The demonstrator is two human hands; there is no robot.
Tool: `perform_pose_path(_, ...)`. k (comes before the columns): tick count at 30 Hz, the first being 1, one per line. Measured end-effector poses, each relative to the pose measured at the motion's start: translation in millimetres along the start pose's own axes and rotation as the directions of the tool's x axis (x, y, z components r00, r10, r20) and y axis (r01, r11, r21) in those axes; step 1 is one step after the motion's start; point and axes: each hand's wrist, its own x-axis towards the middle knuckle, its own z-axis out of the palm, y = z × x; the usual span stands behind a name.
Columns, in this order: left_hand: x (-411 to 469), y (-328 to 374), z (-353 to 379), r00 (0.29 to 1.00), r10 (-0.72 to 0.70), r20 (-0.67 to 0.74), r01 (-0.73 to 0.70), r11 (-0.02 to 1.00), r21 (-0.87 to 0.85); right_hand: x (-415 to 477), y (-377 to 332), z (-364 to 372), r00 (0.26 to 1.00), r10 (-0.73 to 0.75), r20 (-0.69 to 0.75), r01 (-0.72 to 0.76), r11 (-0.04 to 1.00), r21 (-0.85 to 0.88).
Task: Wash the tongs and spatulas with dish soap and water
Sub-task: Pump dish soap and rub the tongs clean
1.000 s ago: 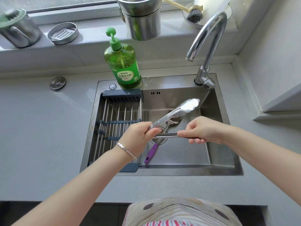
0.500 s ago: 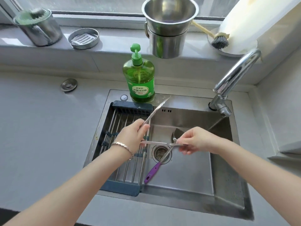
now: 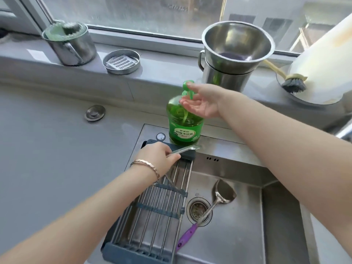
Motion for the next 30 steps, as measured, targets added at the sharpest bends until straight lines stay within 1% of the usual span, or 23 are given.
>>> perform_pose_path(2, 3, -2, 2, 1.0, -0.009, -0.008, 0.009, 1.0, -0.028, 4, -5, 4, 0.999, 0.027, 0.018, -0.028, 0.993, 0.112)
perform_pose_path(4, 4, -4, 4, 1.0, -0.013, 0.004, 0.014, 0.998, -0.054, 5, -6, 5, 0.999, 0.033, 0.019, -0.035, 0.986, 0.162)
perform_pose_path(10, 4, -4, 13, 1.0, -0.02, 0.005, 0.021, 0.993, -0.114, 9, -3, 3, 0.999, 0.045, 0.024, -0.048, 0.986, 0.16)
perform_pose_path(14, 3, -5, 12, 1.0, -0.008, -0.023, 0.006, 0.996, -0.087, 14, 0, 4, 0.997, 0.059, 0.048, -0.067, 0.978, 0.196)
perform_pose_path(20, -2, -4, 8, 0.999, -0.006, -0.036, 0.003, 0.996, -0.084, 15, 3, 6, 0.995, 0.068, 0.068, -0.079, 0.984, 0.162)
perform_pose_path(22, -6, -1, 6, 1.0, -0.001, -0.025, -0.002, 0.995, -0.103, 11, 4, 6, 0.994, 0.083, 0.077, -0.094, 0.984, 0.151)
perform_pose_path(25, -11, 4, 4, 1.0, 0.01, 0.013, -0.008, 0.987, -0.159, 2, 13, 4, 0.993, 0.109, 0.055, -0.117, 0.976, 0.186)
perform_pose_path(27, -17, 7, 3, 1.0, 0.023, 0.013, -0.02, 0.985, -0.171, -12, 27, 2, 0.998, 0.066, 0.024, -0.07, 0.965, 0.252)
perform_pose_path(29, -25, 11, 4, 0.999, 0.042, -0.007, -0.043, 0.986, -0.159, -31, 45, -4, 0.995, -0.049, -0.085, 0.073, 0.951, 0.299)
perform_pose_path(30, -31, 14, 4, 0.998, 0.053, -0.017, -0.055, 0.987, -0.154, -42, 57, -6, 0.98, -0.128, -0.151, 0.166, 0.946, 0.279)
